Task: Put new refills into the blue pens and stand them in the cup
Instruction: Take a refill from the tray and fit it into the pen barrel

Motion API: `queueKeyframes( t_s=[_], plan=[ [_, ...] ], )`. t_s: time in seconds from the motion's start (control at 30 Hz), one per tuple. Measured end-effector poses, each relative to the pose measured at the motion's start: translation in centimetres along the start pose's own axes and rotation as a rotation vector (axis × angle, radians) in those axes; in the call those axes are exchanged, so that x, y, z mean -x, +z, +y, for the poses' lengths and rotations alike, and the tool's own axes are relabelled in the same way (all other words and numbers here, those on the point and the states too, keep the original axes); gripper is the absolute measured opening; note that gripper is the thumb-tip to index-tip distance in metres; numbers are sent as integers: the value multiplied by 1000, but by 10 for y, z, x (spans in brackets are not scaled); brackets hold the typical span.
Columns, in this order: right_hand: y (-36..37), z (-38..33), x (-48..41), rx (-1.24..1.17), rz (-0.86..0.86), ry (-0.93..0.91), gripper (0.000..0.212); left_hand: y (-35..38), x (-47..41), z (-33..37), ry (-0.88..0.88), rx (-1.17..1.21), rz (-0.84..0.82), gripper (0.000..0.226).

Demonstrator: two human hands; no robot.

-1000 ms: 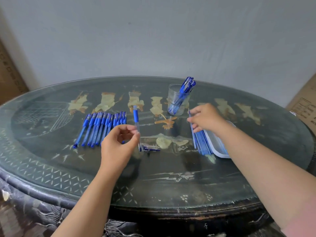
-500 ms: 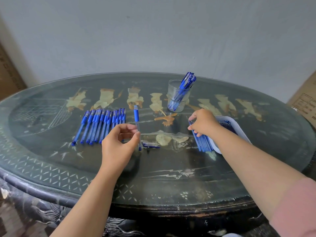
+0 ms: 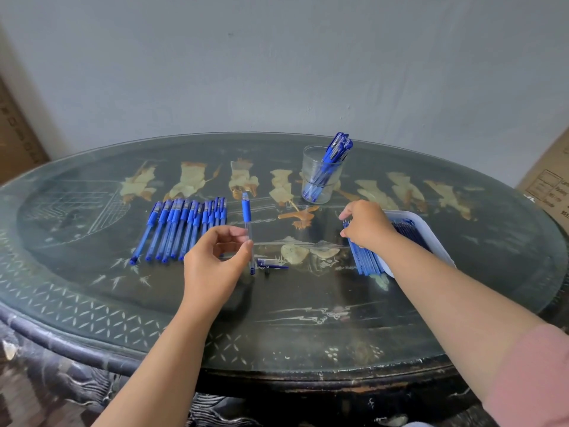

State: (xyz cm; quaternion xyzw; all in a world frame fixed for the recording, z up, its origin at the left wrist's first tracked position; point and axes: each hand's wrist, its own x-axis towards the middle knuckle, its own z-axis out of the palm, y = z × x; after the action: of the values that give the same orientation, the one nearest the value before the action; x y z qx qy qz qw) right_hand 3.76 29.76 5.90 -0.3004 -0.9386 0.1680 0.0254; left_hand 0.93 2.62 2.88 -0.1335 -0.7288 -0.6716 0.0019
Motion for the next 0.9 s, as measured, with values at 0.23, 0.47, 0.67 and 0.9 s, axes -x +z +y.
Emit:
queueKeyframes(
  t_s=[0.23,0.47,0.67,0.9],
  plan=[
    [5,2,28,-222,118,-39,25,0,3,1,28,-21,-7,14],
    [9,34,73,-258,441,50,22,1,6,2,67,-59,-2,14],
    [-14,68,69,-133,410,245,26,1,7,2,76,-91,-2,14],
    [-19,76,56,-8,209,280,30,0,7,3,74,-99,-18,14]
  ],
)
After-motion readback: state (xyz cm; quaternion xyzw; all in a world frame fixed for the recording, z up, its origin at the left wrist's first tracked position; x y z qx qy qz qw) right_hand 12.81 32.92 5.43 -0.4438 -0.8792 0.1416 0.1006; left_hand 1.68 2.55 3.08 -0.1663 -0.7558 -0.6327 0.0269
